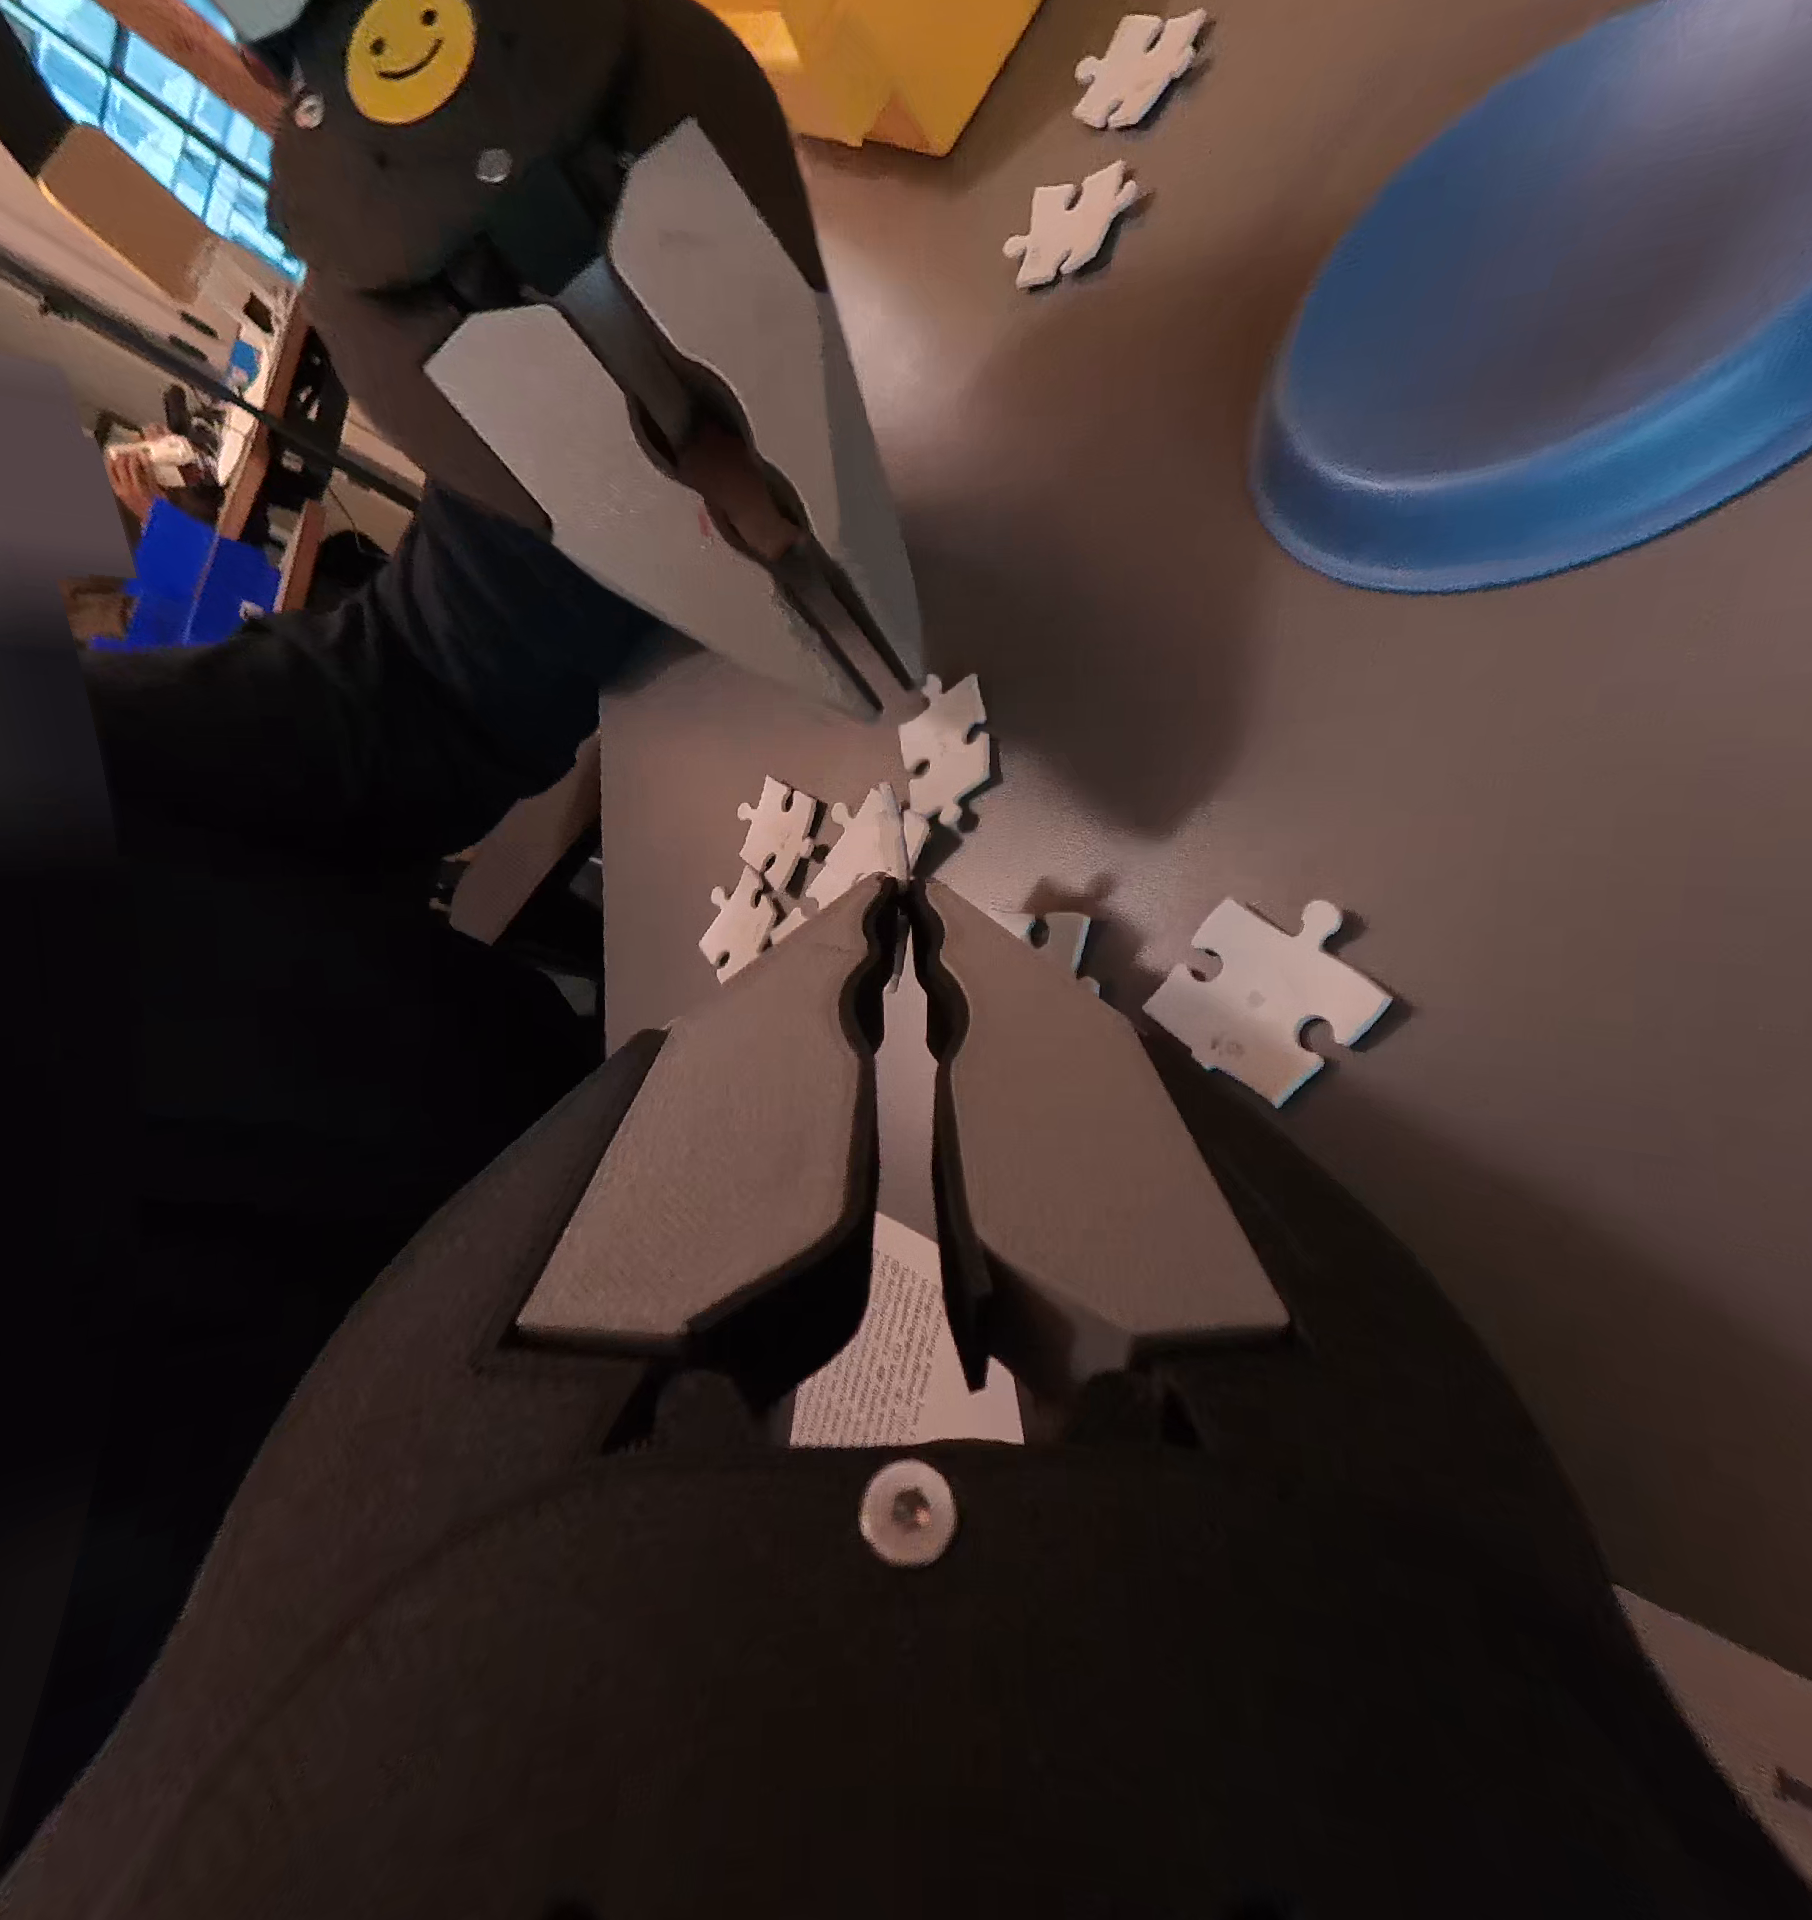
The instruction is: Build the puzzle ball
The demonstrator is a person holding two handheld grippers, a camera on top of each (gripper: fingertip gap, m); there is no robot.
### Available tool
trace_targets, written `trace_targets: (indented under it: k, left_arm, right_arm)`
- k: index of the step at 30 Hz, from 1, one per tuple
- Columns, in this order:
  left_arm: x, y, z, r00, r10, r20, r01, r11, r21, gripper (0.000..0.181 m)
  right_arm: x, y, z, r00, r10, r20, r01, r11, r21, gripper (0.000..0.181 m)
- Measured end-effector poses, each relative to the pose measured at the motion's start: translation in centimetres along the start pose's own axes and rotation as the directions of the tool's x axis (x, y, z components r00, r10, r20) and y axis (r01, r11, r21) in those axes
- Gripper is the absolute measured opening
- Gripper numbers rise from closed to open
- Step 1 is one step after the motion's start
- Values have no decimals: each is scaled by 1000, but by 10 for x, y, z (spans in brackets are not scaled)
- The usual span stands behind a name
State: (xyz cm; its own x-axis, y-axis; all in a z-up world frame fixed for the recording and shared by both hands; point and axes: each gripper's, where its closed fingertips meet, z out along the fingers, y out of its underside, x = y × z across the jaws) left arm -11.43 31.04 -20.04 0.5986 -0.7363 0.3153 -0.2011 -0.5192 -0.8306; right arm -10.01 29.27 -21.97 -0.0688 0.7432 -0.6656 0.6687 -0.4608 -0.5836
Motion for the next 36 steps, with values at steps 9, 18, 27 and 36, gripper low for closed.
trace_targets:
  k: [9,18,27,36]
  left_arm:
    - [16,30,-5,986,157,-52,-163,973,-161,0]
    - [24,42,-2,977,184,-103,-203,956,-211,0]
    - [27,56,3,967,227,-116,-250,929,-271,0]
    - [28,60,7,961,261,-93,-277,915,-295,0]
  right_arm:
    - [0,11,15,992,126,-19,-127,991,-51,0]
    - [7,7,15,971,236,-44,-235,972,24,0]
    - [5,8,16,960,280,-22,-279,959,57,0]
    - [6,7,17,959,284,-21,-282,957,75,0]
